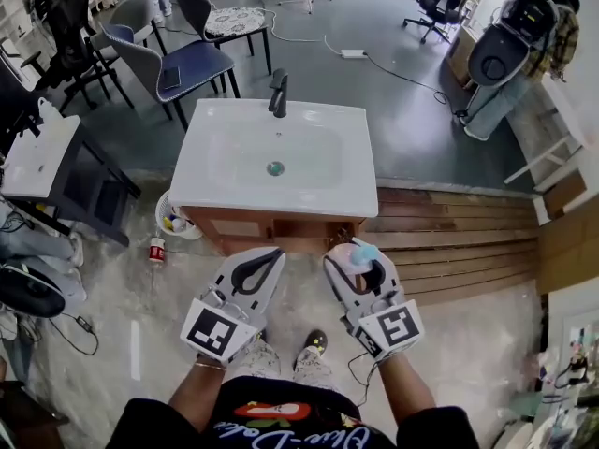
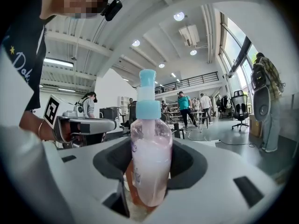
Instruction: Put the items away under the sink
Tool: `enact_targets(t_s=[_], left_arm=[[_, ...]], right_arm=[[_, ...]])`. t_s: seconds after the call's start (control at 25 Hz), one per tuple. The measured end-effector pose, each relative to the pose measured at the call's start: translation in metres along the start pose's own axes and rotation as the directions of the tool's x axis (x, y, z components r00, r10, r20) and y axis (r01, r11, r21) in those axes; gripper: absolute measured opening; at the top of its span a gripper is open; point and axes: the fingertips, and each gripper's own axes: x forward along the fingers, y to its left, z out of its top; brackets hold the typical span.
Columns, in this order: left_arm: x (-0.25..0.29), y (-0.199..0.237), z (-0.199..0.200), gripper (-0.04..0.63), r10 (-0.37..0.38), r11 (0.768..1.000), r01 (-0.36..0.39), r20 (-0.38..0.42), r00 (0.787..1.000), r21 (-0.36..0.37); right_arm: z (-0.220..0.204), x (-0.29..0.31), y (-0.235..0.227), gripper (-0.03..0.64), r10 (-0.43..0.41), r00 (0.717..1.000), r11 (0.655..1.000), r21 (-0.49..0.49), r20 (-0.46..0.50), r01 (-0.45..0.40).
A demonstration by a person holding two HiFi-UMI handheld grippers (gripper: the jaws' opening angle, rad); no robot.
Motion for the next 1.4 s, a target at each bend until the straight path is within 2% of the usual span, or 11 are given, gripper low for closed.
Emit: enact_targets(t_s=[0.56, 1.0, 1.4], left_arm=[[0.006, 0.016, -0.023, 0.003, 0.004, 1.000, -0.004, -0.045, 0.999, 0.002], [0.015, 0.035, -0.038, 0.003, 0.020, 1.000, -0.020, -0.044, 0.999, -0.003], [0.014, 0.053, -0.068, 0.003, 0.052, 0.997, -0.055, -0.066, 0.996, -0.050]], right_arm=[[-0.024, 0.007, -0.008, 0.219, -0.041, 0.999, 0.999, 0.000, -0.016, 0.041], [-0.056, 0.022, -0.003, 0.219, -0.052, 0.998, 0.997, 0.063, -0.041, 0.055], [-0.086, 0.035, -0.004, 0.219, -0.071, 0.993, 0.993, 0.089, -0.091, 0.079]])
